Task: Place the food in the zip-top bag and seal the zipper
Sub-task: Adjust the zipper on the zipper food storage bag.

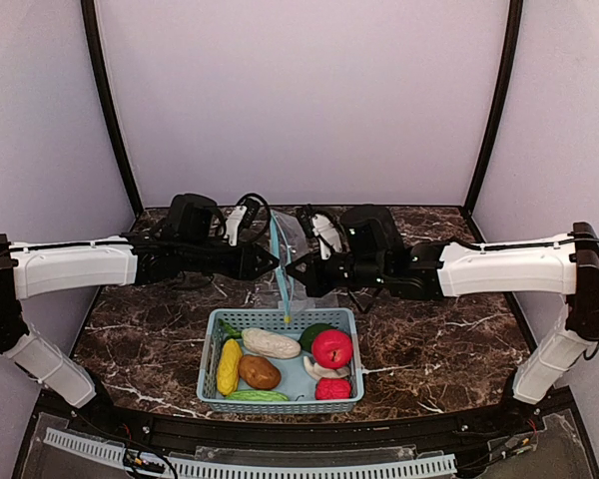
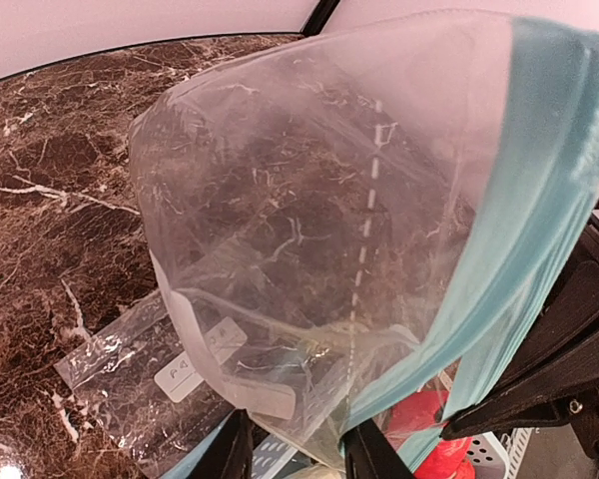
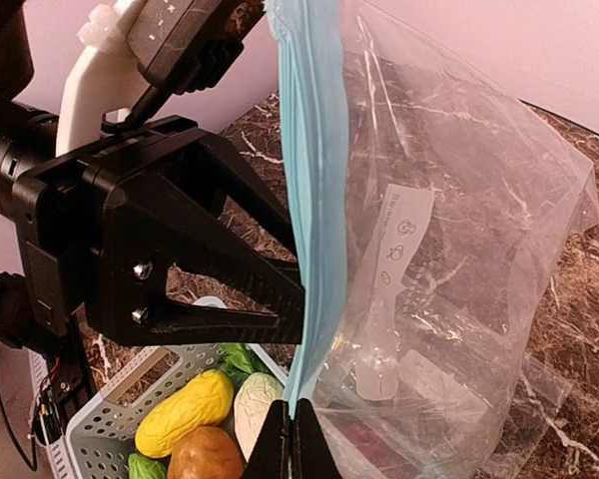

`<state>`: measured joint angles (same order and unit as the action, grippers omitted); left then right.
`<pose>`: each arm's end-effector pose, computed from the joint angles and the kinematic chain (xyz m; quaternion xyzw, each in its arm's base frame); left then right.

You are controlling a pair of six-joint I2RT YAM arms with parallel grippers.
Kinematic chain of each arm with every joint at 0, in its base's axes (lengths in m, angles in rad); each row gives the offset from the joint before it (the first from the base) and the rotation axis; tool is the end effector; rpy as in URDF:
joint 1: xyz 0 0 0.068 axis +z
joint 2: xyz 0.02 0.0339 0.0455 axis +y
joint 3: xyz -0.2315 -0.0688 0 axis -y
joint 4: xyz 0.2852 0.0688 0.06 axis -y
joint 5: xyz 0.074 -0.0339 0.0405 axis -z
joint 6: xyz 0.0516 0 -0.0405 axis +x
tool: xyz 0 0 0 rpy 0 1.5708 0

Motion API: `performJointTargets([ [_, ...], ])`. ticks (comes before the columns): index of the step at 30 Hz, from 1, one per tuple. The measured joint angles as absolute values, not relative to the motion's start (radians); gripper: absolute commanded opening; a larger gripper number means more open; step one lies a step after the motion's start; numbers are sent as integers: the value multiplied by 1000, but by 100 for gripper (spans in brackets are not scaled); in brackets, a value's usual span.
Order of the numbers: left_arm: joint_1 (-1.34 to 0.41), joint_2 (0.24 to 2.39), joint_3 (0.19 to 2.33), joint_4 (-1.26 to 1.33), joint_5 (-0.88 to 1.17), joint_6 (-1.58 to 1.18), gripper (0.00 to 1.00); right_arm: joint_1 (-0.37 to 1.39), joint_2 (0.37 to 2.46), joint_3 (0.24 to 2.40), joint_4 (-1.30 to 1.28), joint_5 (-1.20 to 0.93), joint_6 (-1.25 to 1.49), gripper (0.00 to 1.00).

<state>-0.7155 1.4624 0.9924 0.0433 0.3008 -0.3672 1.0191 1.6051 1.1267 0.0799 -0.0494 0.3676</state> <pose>0.2833 -0.2665 0.2169 0.2239 0.8047 -0.3838 0.3938 0.2203 0.3628 0.2181 -0.2795 0.7847 0.3692 0.4122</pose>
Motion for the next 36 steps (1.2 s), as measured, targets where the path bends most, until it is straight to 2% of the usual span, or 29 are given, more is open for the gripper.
performJointTargets([
  [10, -715, 1462, 992, 54, 315, -376, 27, 1047, 1659, 1211, 15, 100, 379, 0],
  [23, -715, 1485, 992, 66, 324, -387, 20, 1067, 1720, 1269, -31, 147, 379, 0],
  [25, -715, 1491, 992, 65, 324, -389, 18, 1074, 1728, 1284, -37, 155, 378, 0],
  [32, -715, 1494, 992, 62, 302, -406, 2, 1092, 1750, 1311, -70, 199, 379, 0],
  [36, -715, 1494, 992, 46, 250, -404, 1, 1094, 1750, 1311, -106, 291, 399, 0],
])
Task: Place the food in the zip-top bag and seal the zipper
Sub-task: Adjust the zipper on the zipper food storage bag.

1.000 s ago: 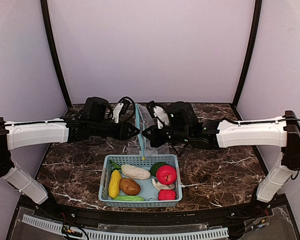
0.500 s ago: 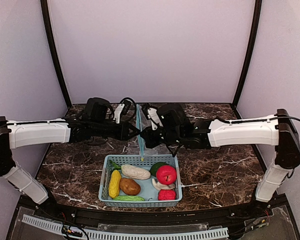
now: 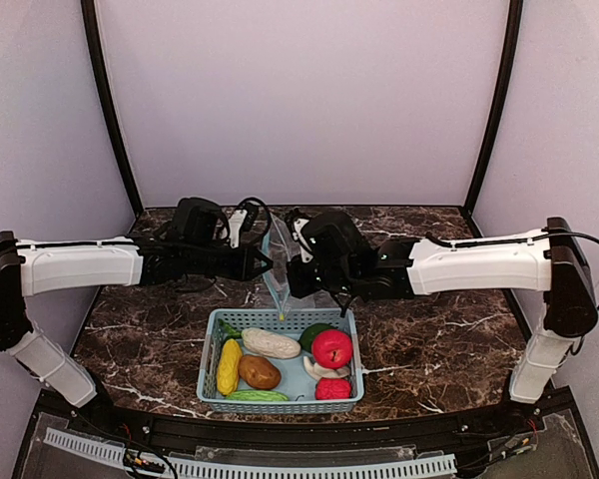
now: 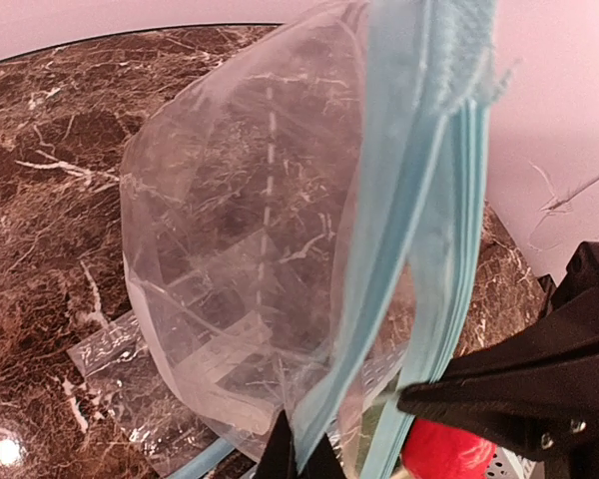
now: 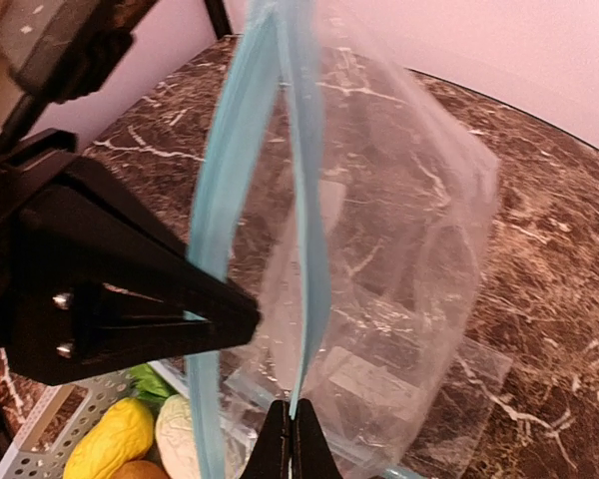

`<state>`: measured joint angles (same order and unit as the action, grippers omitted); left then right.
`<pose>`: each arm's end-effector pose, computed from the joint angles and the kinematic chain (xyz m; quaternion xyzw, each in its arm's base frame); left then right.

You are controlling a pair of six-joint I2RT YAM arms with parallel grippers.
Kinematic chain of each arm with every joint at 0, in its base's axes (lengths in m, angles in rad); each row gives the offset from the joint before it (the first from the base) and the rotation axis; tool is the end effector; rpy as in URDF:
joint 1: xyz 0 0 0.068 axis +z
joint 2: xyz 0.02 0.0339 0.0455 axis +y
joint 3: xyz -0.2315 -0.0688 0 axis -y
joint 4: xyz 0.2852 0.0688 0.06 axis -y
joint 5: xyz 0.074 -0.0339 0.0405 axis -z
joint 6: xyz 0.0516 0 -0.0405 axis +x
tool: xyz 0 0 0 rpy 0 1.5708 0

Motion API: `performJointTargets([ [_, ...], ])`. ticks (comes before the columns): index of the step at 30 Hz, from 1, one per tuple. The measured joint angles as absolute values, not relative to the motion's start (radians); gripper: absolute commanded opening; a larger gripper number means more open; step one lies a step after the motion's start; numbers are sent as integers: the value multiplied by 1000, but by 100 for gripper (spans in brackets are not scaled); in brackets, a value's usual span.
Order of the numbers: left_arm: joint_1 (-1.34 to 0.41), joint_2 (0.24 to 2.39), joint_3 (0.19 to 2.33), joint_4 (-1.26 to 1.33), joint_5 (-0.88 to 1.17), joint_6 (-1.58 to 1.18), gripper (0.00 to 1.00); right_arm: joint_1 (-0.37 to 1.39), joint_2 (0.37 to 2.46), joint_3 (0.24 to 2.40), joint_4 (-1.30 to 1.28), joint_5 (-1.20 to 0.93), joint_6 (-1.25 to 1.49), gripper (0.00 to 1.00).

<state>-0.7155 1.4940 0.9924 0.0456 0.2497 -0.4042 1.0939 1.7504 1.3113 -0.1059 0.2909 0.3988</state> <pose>0.2879 -0.2671 0.2052 0.1956 0.8216 -0.3683 0.3886 0.2200 0.3935 0.2103 -0.2268 0.8348 0.2369 0.4422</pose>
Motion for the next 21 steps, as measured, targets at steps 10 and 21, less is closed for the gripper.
performJointTargets([
  [10, -715, 1486, 992, -42, 101, -383, 1, 1072, 1700, 1307, -245, 524, 455, 0],
  [21, -716, 1434, 993, -35, 95, -344, 7, 998, 1639, 1276, -284, 509, 492, 0],
])
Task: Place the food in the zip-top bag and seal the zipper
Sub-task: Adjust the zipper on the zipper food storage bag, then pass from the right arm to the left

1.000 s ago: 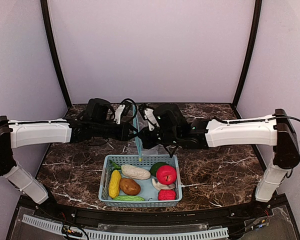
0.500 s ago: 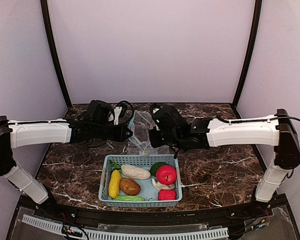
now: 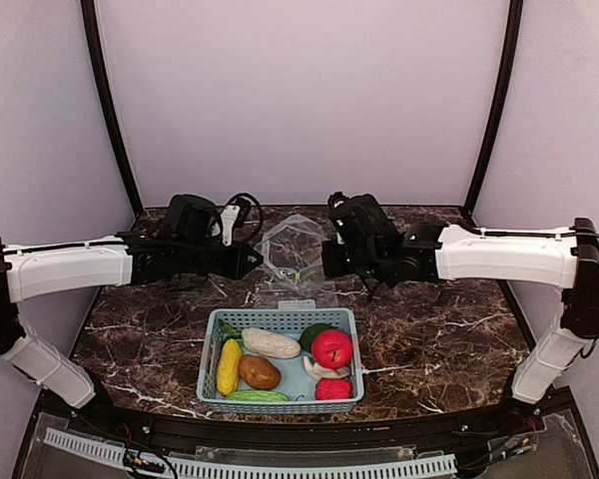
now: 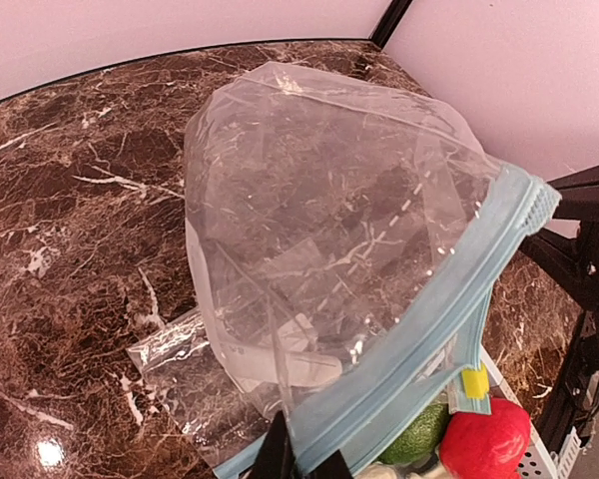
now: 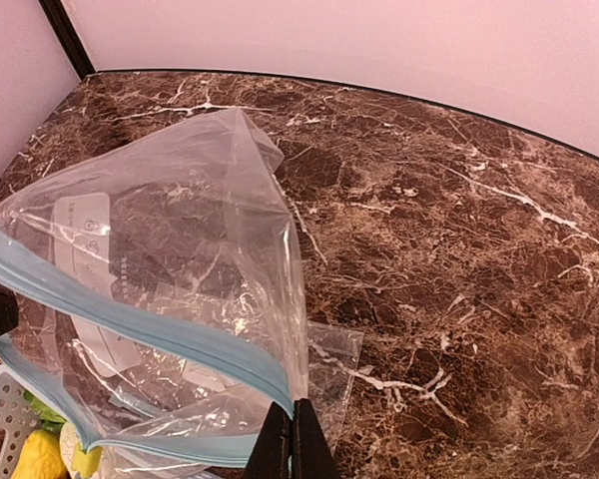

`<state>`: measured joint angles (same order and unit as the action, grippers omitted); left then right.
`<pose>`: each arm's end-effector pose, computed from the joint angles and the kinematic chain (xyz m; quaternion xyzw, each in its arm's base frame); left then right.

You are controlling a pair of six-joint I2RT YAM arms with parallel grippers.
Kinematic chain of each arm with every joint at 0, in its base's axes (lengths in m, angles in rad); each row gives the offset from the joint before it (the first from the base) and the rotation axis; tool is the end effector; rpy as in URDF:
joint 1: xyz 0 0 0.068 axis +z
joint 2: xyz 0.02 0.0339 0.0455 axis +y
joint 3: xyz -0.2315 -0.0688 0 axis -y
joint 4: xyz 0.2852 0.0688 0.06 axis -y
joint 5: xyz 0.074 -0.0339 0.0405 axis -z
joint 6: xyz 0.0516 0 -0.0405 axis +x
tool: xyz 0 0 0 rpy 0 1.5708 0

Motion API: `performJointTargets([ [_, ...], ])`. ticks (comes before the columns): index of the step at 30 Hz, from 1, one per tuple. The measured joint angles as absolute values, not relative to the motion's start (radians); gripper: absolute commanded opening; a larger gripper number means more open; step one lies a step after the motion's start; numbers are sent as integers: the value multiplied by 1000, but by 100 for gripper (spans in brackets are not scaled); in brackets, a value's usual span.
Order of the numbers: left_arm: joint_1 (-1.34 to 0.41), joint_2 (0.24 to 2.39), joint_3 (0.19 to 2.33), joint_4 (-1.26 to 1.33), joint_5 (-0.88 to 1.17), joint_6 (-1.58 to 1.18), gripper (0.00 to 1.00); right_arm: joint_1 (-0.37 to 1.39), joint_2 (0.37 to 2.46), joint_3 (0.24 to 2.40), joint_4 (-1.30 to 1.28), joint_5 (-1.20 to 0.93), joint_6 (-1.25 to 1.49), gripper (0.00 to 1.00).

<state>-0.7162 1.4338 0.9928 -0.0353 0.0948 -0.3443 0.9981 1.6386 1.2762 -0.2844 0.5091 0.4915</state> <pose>0.2859 -0.2553 0.2179 0.1819 0.8337 -0.2978 0.4279 0.2480 0.3382 0.2277 -0.1084 0.8668 0.1267 0.4699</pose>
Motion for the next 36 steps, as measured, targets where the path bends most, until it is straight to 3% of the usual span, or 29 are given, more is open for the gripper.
performJointTargets([
  [11, -716, 1454, 999, -32, 192, -343, 8, 989, 1639, 1245, -196, 330, 472, 0],
  [18, -715, 1502, 1000, -12, 287, -365, 37, 989, 1648, 1245, -155, 260, 472, 0],
  [25, -715, 1504, 999, 81, 379, -393, 51, 993, 1679, 1245, -124, 213, 472, 0],
  [28, -715, 1502, 993, 113, 398, -400, 52, 996, 1696, 1245, -119, 204, 469, 0],
  [36, -715, 1502, 992, 91, 353, -408, 37, 1014, 1708, 1251, -119, 200, 461, 0],
])
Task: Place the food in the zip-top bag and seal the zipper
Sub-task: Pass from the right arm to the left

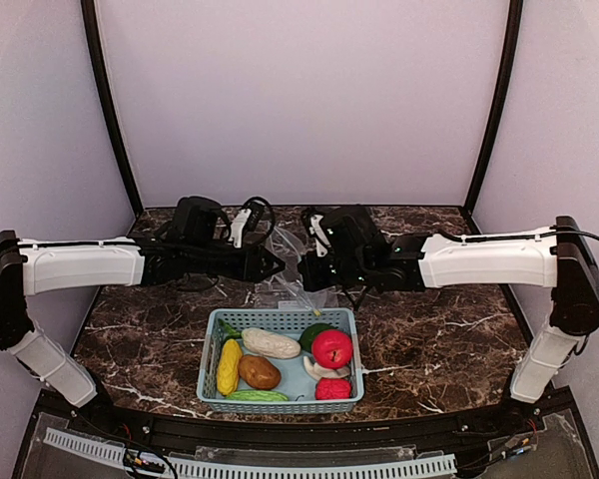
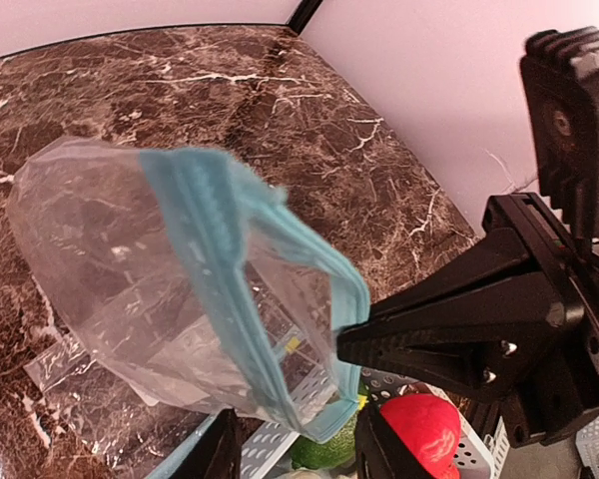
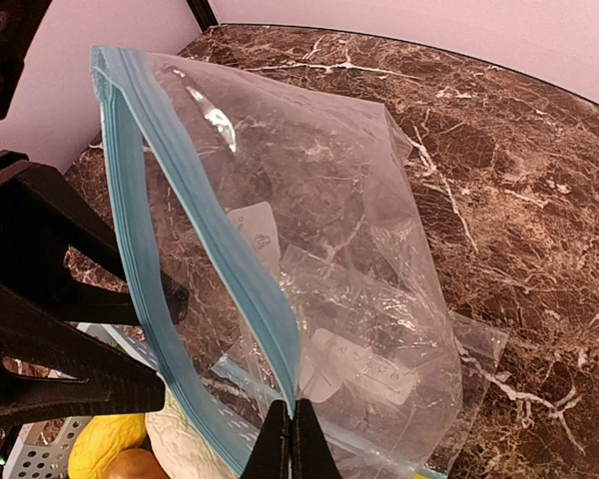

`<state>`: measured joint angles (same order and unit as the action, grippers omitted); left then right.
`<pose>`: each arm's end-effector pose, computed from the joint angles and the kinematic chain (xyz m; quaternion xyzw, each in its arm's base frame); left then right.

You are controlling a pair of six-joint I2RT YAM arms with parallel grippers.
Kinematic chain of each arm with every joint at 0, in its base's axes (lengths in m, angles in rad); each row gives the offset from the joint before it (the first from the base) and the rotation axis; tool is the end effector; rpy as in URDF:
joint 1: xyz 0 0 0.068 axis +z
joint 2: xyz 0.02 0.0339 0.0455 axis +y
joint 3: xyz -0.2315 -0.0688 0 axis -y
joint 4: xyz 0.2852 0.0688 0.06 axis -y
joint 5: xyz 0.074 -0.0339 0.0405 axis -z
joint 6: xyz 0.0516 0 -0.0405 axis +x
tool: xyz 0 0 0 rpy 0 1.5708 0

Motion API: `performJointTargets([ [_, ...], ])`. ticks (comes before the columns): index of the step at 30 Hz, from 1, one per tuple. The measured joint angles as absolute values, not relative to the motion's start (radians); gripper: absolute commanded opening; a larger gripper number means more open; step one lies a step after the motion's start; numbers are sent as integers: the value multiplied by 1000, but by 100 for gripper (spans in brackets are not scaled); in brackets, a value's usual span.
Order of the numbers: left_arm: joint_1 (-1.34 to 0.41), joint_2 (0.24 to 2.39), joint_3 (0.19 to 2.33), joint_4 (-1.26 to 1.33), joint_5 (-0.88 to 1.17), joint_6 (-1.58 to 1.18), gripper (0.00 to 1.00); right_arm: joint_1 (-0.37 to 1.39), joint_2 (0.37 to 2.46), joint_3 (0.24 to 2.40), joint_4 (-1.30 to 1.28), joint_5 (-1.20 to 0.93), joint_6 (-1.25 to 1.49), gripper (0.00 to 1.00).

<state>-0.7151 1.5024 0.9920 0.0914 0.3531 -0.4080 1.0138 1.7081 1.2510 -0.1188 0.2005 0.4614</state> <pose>0.2859 -0.2719 0.2077 0.2208 0.8013 -0.4102 0.3753 0.2406 0.3668 0.2030 -0.1925 0.8543 0.2542 0.4105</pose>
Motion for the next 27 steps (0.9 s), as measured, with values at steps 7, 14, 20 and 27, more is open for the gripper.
performJointTargets([
  [7, -709, 1511, 994, 45, 300, -412, 36, 1018, 1708, 1254, -120, 201, 458, 0],
  [14, -709, 1527, 998, 33, 294, -423, 27, 1023, 1710, 1262, -120, 202, 453, 0],
  [20, -709, 1539, 998, 27, 298, -433, 4, 1024, 1710, 1264, -120, 210, 453, 0],
  [27, -702, 1483, 1000, -10, 226, -383, 1, 1014, 1710, 1273, -128, 248, 451, 0],
])
